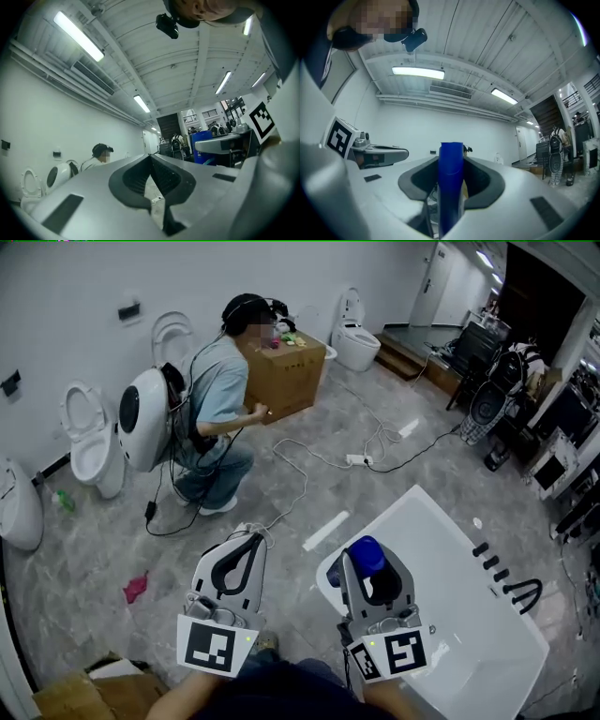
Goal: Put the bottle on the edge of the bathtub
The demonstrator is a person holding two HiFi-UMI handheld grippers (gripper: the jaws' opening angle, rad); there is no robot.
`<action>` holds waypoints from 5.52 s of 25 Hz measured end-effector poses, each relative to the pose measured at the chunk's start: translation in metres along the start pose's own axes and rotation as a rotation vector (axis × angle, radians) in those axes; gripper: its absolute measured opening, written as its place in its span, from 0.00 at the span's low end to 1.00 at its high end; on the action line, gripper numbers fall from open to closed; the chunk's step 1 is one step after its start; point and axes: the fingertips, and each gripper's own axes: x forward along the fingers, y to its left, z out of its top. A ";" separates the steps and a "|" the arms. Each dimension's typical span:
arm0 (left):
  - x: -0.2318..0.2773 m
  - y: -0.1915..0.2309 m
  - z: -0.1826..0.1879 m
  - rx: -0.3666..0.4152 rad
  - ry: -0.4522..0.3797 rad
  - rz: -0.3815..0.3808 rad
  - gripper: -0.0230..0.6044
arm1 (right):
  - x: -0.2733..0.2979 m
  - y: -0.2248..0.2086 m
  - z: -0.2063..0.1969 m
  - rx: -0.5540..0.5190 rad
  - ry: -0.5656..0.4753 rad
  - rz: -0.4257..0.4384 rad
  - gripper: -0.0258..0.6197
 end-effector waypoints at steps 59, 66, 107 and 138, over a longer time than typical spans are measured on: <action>0.737 -0.064 -0.122 -0.115 -0.026 -0.845 0.08 | 0.294 -0.542 -0.103 -0.078 0.164 -0.899 0.30; 0.816 -0.090 -0.128 -0.139 -0.020 -1.012 0.08 | 0.326 -0.606 -0.113 -0.057 0.174 -1.043 0.30; 0.944 -0.401 -0.197 -0.074 -0.038 -1.782 0.08 | 0.223 -0.808 -0.243 0.076 0.342 -1.465 0.30; 0.911 -0.491 -0.348 0.228 0.210 -2.146 0.08 | 0.174 -0.860 -0.460 0.440 0.595 -1.466 0.30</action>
